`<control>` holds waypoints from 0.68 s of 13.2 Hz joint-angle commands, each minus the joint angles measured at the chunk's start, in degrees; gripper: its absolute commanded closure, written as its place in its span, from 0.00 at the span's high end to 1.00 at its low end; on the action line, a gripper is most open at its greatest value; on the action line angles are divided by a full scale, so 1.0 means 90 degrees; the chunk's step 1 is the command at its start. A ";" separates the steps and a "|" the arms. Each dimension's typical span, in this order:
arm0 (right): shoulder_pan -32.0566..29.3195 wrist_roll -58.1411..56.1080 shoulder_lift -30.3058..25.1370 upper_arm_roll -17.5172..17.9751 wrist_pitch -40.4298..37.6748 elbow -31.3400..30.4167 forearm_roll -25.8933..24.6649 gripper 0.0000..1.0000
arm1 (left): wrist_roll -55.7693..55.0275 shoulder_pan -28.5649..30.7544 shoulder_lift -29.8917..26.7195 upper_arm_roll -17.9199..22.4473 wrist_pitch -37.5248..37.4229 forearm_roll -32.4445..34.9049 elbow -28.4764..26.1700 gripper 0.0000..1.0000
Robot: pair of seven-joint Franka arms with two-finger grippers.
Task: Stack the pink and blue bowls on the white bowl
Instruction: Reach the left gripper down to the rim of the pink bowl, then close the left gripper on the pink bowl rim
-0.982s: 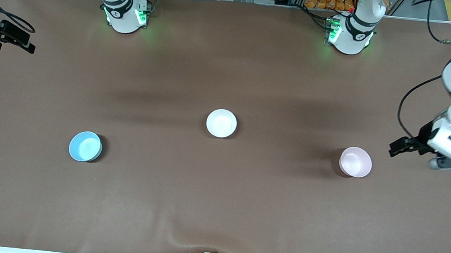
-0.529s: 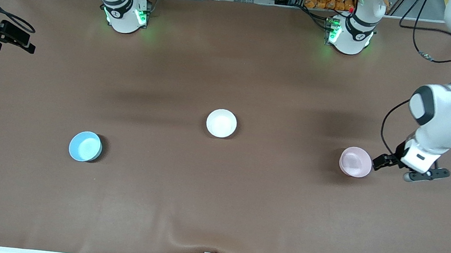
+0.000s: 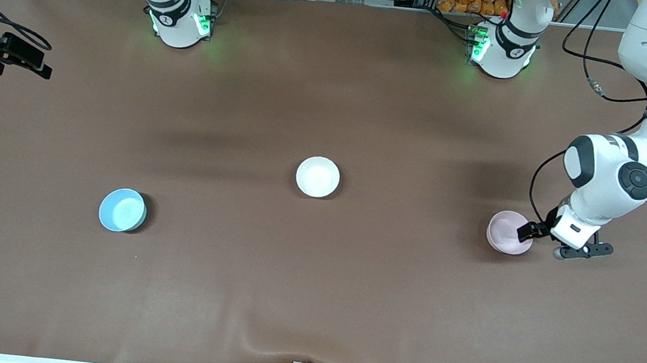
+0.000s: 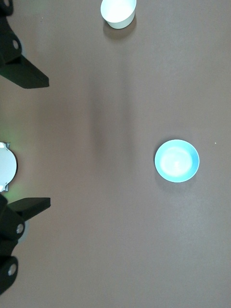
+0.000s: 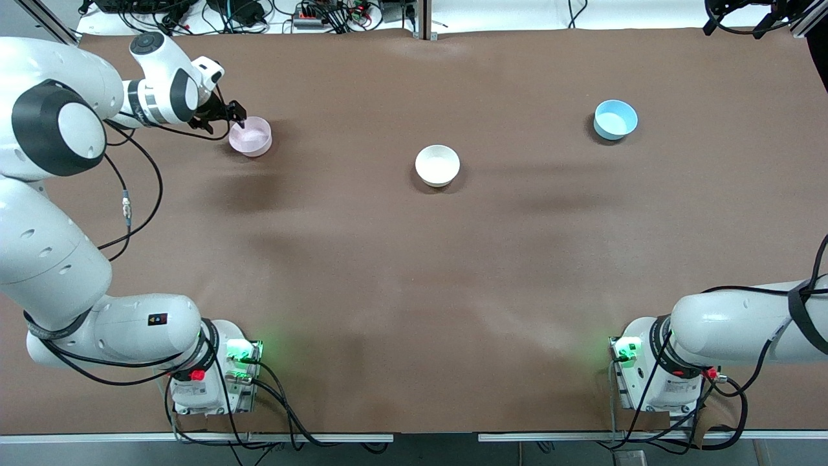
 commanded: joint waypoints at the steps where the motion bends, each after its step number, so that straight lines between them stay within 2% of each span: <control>1: -0.0158 -0.0082 0.0042 0.0074 -0.0053 0.0090 -0.0010 1.00 | 0.0087 -0.0017 0.0066 -0.0002 0.0057 0.0007 -0.0106 0.50; 2: -0.0158 -0.0082 0.0042 0.0074 -0.0043 0.0090 -0.0010 1.00 | 0.0097 -0.0017 0.0124 -0.0011 0.0057 0.0017 -0.0116 0.33; 3: -0.0158 -0.0082 0.0042 0.0074 -0.0043 0.0090 -0.0010 1.00 | 0.0174 -0.0027 0.0125 -0.0011 0.0047 0.0017 -0.0107 0.12; 4: -0.0158 -0.0082 0.0042 0.0074 -0.0043 0.0090 -0.0010 1.00 | 0.0233 -0.0037 0.0115 -0.0011 0.0028 0.0017 -0.0107 0.00; 8: -0.0158 -0.0082 0.0052 0.0074 -0.0033 0.0090 -0.0010 1.00 | 0.0410 -0.0017 -0.0138 -0.0177 -0.0040 0.0017 -0.0107 0.00; 9: -0.0158 -0.0082 0.0052 0.0074 -0.0033 0.0090 -0.0010 1.00 | 0.0322 0.0002 -0.0274 -0.0380 -0.0253 0.0007 -0.0087 0.00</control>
